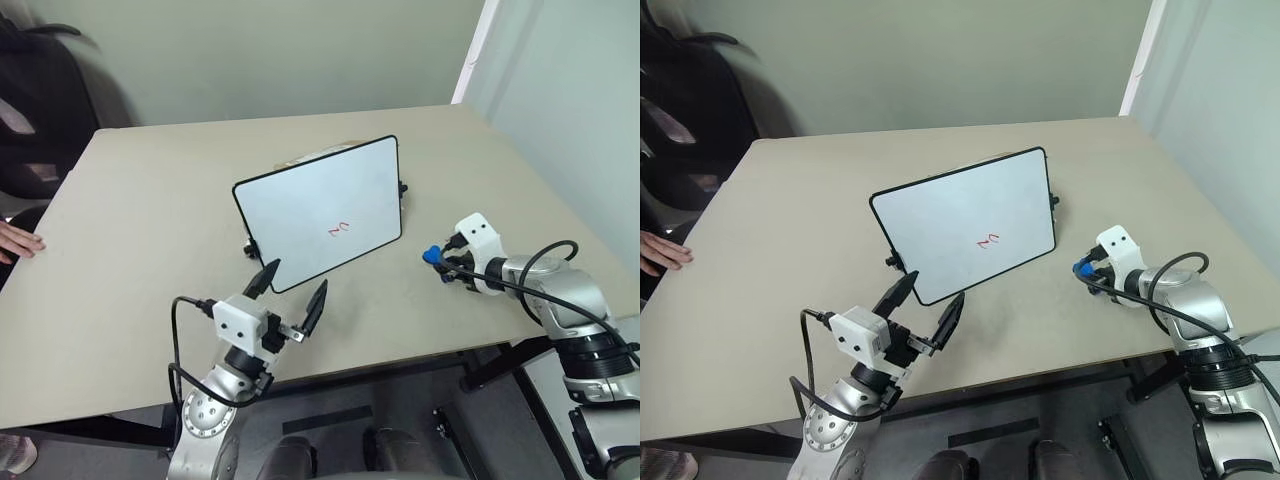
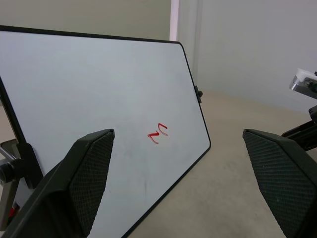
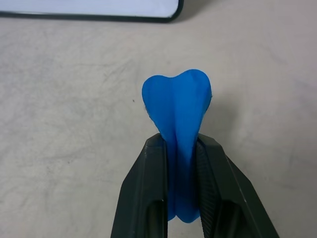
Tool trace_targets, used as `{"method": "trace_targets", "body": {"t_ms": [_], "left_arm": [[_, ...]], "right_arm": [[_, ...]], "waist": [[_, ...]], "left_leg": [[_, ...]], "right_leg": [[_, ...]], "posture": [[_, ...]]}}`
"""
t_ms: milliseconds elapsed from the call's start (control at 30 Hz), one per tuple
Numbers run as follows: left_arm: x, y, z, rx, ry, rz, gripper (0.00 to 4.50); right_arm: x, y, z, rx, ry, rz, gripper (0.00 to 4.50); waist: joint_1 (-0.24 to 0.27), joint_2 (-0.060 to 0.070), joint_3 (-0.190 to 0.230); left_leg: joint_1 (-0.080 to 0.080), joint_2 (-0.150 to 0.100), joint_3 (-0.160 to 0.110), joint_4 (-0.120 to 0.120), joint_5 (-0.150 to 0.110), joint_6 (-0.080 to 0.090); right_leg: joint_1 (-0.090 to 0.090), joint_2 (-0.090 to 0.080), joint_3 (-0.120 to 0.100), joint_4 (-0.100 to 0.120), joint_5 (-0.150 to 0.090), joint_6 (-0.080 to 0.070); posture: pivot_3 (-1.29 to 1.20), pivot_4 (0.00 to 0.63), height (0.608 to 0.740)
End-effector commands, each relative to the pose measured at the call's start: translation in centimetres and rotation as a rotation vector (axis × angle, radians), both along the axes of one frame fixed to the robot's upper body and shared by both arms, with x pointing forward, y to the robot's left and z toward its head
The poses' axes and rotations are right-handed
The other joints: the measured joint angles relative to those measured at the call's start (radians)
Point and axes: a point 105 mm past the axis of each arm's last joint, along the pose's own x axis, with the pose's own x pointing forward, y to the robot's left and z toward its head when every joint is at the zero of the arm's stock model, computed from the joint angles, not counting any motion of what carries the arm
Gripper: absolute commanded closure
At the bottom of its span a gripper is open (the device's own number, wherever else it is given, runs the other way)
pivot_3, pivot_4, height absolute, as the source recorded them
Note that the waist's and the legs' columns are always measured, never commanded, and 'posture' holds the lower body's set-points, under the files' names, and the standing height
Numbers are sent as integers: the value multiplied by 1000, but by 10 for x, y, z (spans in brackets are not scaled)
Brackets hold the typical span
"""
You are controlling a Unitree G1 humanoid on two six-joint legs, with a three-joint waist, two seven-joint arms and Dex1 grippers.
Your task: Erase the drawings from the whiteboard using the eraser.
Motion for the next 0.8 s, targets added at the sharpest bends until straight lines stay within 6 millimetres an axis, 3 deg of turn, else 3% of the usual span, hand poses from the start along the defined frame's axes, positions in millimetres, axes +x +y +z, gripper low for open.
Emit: {"method": "trace_targets", "body": {"t_ms": [33,433,600,800], "left_arm": [[-2,-1,11,-3,-52,-8,0],[0,-1,11,4,-53,-11,0],[-3,1,13,-5,-58,5,0],[-4,5,14,-20,-64,31,0]], "right_arm": [[4,7,26,31,-90,9,4000],[31,111,71,178,-227,171,4000],[36,131,64,188,-212,212,4000],[41,136,36,186,-151,209,4000]], "waist": [[0,0,0],[-10,2,1],[0,2,0],[-1,2,-1]], "left_leg": [[0,0,0,0,0,0],[6,0,-1,-1,0,0],[5,0,-1,-1,-1,0],[4,0,0,-2,-3,-1]], "right_leg": [[0,0,0,0,0,0],[-3,0,0,1,2,-3],[-7,0,0,0,6,-10],[-5,0,0,0,9,-17]], "posture": [[0,150,739],[0,150,739],[0,150,739],[0,150,739]]}}
